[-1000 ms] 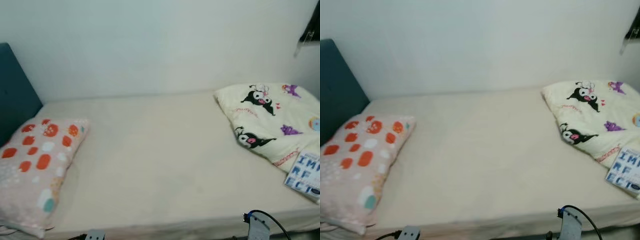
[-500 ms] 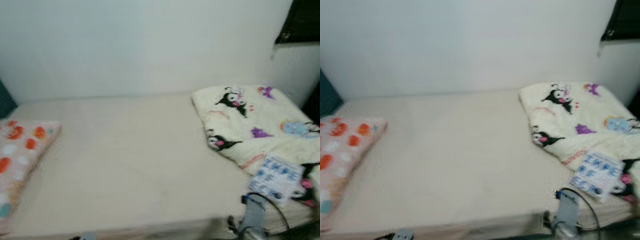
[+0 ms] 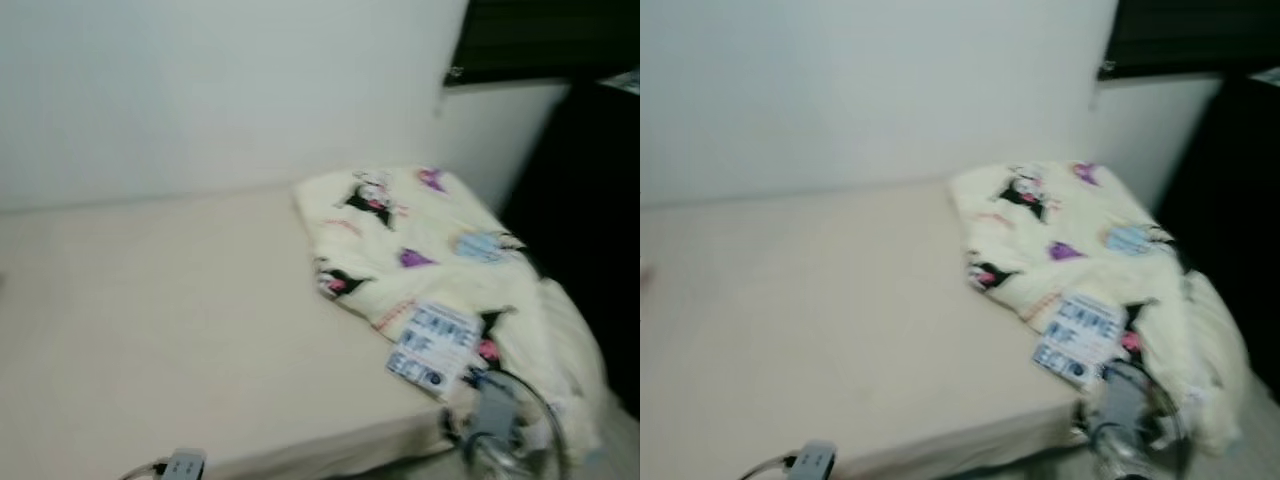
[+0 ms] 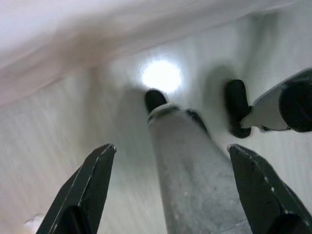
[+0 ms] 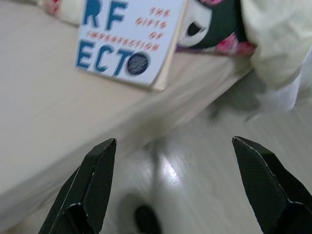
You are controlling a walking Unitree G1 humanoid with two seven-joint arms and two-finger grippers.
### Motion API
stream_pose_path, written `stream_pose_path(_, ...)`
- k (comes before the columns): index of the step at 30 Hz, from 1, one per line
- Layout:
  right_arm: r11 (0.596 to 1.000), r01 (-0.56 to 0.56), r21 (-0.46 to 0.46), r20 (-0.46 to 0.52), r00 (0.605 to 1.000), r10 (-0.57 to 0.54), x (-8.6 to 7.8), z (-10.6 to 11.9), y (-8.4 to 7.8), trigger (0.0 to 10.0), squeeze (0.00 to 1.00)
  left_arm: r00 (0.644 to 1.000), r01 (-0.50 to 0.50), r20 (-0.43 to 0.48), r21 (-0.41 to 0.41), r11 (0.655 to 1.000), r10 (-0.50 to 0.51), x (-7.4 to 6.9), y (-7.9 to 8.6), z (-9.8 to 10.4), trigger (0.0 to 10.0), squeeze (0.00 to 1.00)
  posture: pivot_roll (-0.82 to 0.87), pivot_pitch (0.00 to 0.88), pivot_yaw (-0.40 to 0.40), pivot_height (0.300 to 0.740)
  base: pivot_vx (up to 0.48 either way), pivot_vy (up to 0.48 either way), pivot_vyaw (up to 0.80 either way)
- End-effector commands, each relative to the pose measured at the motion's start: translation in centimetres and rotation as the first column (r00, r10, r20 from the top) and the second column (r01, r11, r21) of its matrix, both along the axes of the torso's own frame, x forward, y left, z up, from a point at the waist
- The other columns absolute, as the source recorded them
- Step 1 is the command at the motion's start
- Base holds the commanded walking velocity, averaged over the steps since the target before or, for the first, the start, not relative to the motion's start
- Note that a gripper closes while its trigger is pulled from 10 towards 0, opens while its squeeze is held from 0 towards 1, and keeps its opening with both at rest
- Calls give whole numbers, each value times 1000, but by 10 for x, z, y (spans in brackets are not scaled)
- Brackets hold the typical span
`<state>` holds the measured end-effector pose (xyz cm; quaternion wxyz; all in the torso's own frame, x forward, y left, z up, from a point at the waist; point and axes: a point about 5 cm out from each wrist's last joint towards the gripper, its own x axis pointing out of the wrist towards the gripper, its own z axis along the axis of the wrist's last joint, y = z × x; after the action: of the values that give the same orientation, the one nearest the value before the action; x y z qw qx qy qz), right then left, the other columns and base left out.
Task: Clean up the room
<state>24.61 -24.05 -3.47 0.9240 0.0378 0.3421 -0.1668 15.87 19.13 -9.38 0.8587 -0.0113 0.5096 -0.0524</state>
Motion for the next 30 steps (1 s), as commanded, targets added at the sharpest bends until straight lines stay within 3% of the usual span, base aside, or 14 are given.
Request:
stream_pose_path(1, 1000, 3, -9, 10, 1000, -3, 0, 2, -4, 10000, 0, 1000, -16, 16, -8, 1000, 16, 5, 2, 2, 10000, 0, -203, 54, 16, 740, 0, -480, 0)
stream_pose_path(2, 1000, -16, -11, 33, 999, 16, 6, 6, -3, 10000, 0, 998, -25, 53, -23, 999, 26, 16, 3, 8, 10000, 0, -203, 53, 17, 740, 0, -480, 0)
stream_pose_path(3, 1000, -16, -11, 33, 999, 16, 6, 6, -3, 10000, 0, 998, -25, 53, -23, 999, 26, 16, 3, 8, 10000, 0, -203, 53, 17, 740, 0, -480, 0)
stream_pose_path(4, 999, -35, -19, 49, 998, 35, 11, 9, -1, 10000, 0, 995, -27, 92, -41, 999, 31, 28, 2, 13, 10000, 0, -203, 55, 19, 740, 0, -480, 0)
stream_pose_path(5, 999, -35, -19, 49, 998, 35, 11, 9, -1, 10000, 0, 995, -27, 92, -41, 999, 31, 28, 2, 13, 10000, 0, -203, 55, 19, 740, 0, -480, 0)
stream_pose_path(7, 998, -61, -29, 73, 995, 63, 18, 14, 2, 10000, 0, 983, -19, 179, -93, 995, 35, 55, -4, 28, 10000, 0, -206, 58, 23, 740, 0, -480, 0)
stream_pose_path(8, 997, -64, -30, 76, 995, 67, 18, 14, 3, 10000, 0, 980, -15, 198, -109, 994, 36, 60, -6, 31, 10000, 0, -208, 58, 25, 740, 0, -480, 0)
stream_pose_path(15, 997, -67, -27, 79, 994, 69, 18, 14, 3, 10000, 0, 968, -12, 245, -148, 989, 48, 72, -13, 39, 10000, 0, -209, 58, 24, 740, 0, -480, 0)
stream_pose_path(18, 996, -87, -27, 92, 992, 89, 19, 15, 4, 10000, 0, 940, -7, 331, -211, 978, 78, 94, -19, 54, 10000, 0, -213, 53, 21, 740, 0, -480, 0)
stream_pose_path(19, 996, -87, -27, 92, 992, 89, 19, 15, 4, 10000, 0, 940, -7, 331, -211, 978, 78, 94, -19, 54, 10000, 0, -213, 53, 21, 740, 0, -480, 0)
stream_pose_path(26, 992, -122, -25, 149, 981, 125, 27, 23, 7, 10000, 0, 881, 4, 450, -323, 946, 150, 130, -29, 86, 10000, 0, -223, 50, 24, 740, 0, -480, 0)
stream_pose_path(30, 991, -132, -23, 164, 977, 134, 29, 25, 9, 10000, 0, 871, -1, 459, -355, 935, 175, 135, -32, 90, 10000, 0, -227, 54, 24, 740, 0, -360, 0)
